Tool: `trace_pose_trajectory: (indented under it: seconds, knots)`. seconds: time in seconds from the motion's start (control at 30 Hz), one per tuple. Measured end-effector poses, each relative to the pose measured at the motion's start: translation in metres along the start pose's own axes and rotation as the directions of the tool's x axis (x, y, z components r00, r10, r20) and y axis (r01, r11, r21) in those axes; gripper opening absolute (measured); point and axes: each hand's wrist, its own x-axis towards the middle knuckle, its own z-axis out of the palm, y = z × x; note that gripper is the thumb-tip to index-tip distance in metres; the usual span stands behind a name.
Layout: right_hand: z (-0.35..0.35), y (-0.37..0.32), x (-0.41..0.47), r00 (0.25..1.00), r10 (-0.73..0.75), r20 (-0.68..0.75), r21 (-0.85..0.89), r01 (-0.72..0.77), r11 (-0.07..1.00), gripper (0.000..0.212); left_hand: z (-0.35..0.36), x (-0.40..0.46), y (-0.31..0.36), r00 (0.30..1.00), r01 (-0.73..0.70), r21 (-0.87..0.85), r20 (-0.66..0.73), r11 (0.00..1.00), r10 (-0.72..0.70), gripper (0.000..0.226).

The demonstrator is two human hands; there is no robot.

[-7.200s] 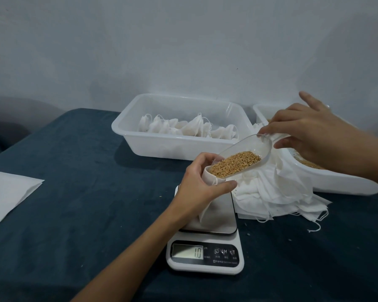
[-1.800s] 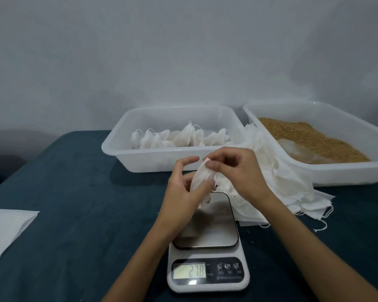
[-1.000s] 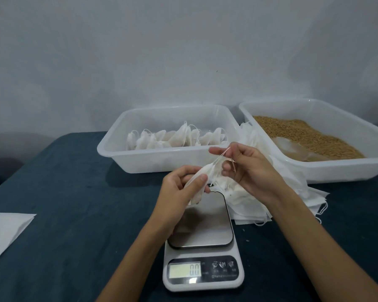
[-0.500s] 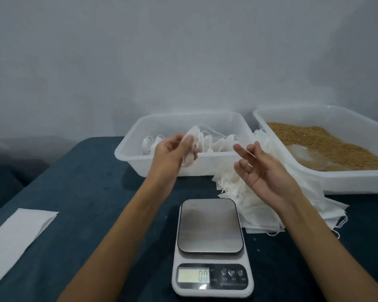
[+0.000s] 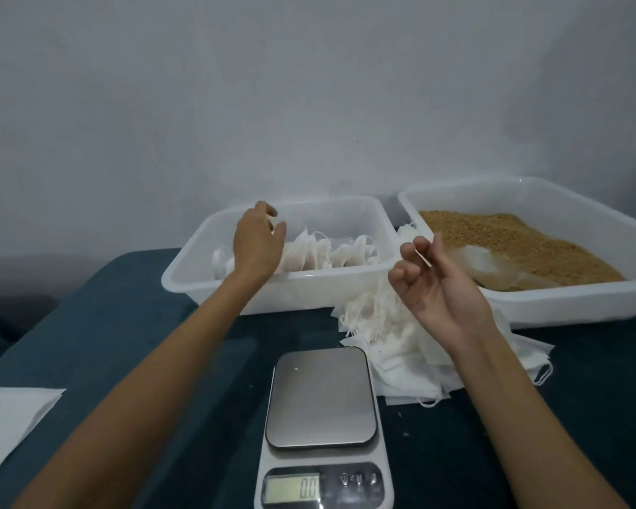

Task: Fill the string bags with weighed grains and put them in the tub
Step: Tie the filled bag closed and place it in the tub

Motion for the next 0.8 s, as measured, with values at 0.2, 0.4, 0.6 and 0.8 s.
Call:
trace_pose_trajectory:
  seconds: [0.2, 0.4, 0.6, 0.8]
  knots:
    - [0.001, -0.013, -0.001, 1.0, -0.02, -0.011, 0.094, 0.021, 0.995, 0.045, 0.016, -0.092, 0.042, 0.847, -0.412, -0.141, 0.304, 0.9, 0.436, 0.015]
    - [-0.003, -0.024, -0.002, 0.999, -0.046, 0.015, 0.153, 0.043, 0.987, 0.043, 0.028, -0.123, 0.069, 0.713, -0.566, -0.13, 0.418, 0.814, 0.563, 0.022]
    - [-0.003, -0.023, -0.001, 0.999, -0.049, 0.016, 0.165, 0.045, 0.985, 0.046, 0.034, -0.123, 0.08, 0.498, -0.864, 0.232, 0.521, 0.446, 0.694, 0.017]
    - [-0.002, -0.024, -0.003, 0.998, -0.062, 0.021, 0.157, 0.058, 0.986, 0.044, 0.026, -0.124, 0.072, 0.657, -0.73, -0.003, 0.274, 0.684, 0.703, 0.008]
